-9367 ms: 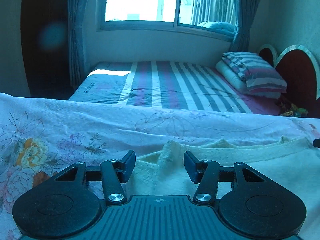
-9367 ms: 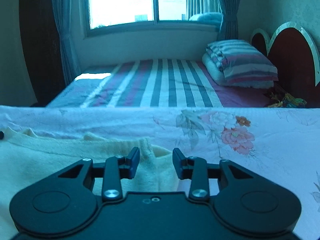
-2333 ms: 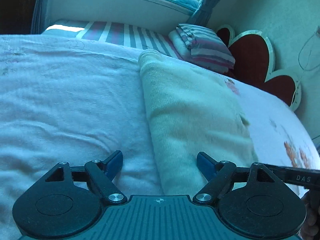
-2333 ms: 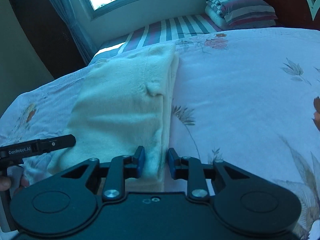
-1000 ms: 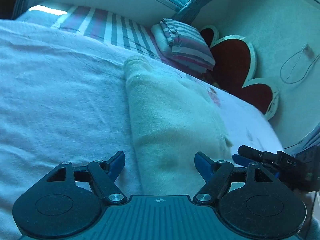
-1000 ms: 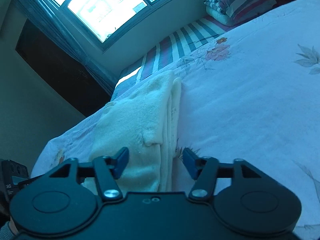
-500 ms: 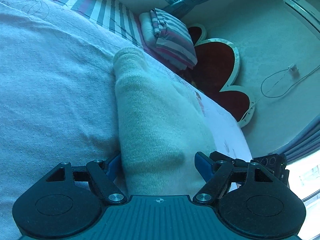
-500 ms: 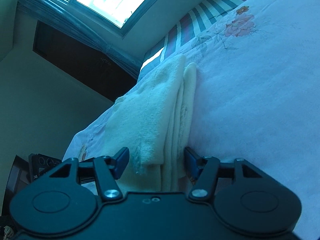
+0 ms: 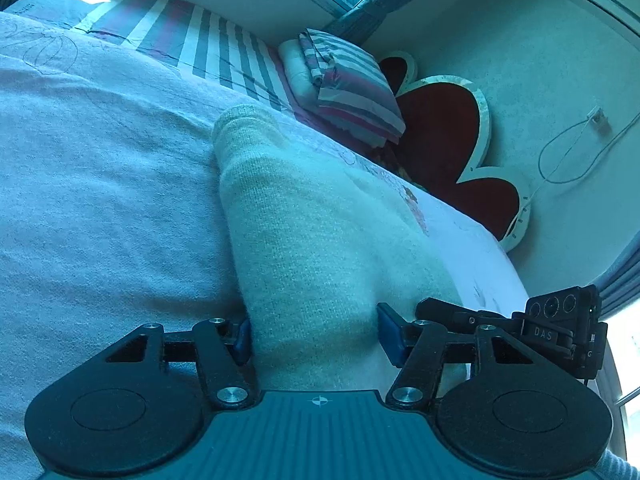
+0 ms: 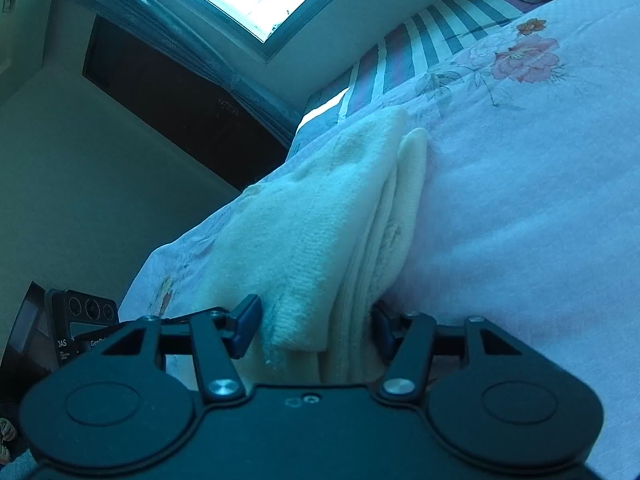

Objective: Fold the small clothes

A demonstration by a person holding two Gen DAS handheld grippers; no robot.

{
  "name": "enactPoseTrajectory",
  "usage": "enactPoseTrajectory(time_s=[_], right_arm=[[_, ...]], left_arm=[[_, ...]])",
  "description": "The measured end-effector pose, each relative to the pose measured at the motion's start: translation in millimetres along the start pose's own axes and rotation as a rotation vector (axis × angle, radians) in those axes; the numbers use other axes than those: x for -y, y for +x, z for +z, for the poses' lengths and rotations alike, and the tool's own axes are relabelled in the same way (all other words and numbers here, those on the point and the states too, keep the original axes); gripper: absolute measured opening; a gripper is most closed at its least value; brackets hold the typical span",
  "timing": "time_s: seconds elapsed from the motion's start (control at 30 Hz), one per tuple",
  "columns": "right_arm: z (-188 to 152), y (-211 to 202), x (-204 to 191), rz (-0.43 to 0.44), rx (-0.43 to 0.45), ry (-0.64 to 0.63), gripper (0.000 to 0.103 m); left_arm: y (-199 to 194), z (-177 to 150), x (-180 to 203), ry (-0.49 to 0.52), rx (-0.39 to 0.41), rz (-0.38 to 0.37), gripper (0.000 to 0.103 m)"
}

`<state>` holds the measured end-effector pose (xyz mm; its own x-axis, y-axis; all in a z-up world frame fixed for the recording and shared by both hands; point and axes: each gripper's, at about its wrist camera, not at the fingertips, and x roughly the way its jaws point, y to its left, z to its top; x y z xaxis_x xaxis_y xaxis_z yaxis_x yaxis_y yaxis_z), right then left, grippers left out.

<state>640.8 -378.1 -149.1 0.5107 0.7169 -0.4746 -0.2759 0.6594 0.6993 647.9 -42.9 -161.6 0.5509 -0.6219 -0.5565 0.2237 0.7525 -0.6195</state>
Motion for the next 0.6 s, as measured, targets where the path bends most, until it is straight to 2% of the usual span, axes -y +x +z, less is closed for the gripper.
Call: enactPoseTrajectory(time_s=[0.03,0.1,0.2,0.43,0.6], right_arm=[[-0.6,0.6,-0.8,-0.006,0.004,-0.006,0.053],[-1.6,1.5,-4.3,-0.039,0.014,-0.037,0.045],[-4.2,2.7,-9.3,-0.071,0.030,-0.071,0.039],[-6.1,-2.0,-15.9,-0.084,0.047,-0.080,0.033],[-5.4,-12.1,-38.7,-0.099,0.070,-0.137,0.032]], left_arm=[[0.7,0.0,1.4,0.009,0.002,0.005,0.060],[1.2,-0.9,5.4,0.045,0.008,0.038,0.050],[0.6,0.0,11.9,0.080,0.016,0.074,0.044],[-5.8,5.3,27.4,0.137,0.021,0.118,0.038],[-23.3,8.6,43.8,0.186,0.047,0.128,0.037]])
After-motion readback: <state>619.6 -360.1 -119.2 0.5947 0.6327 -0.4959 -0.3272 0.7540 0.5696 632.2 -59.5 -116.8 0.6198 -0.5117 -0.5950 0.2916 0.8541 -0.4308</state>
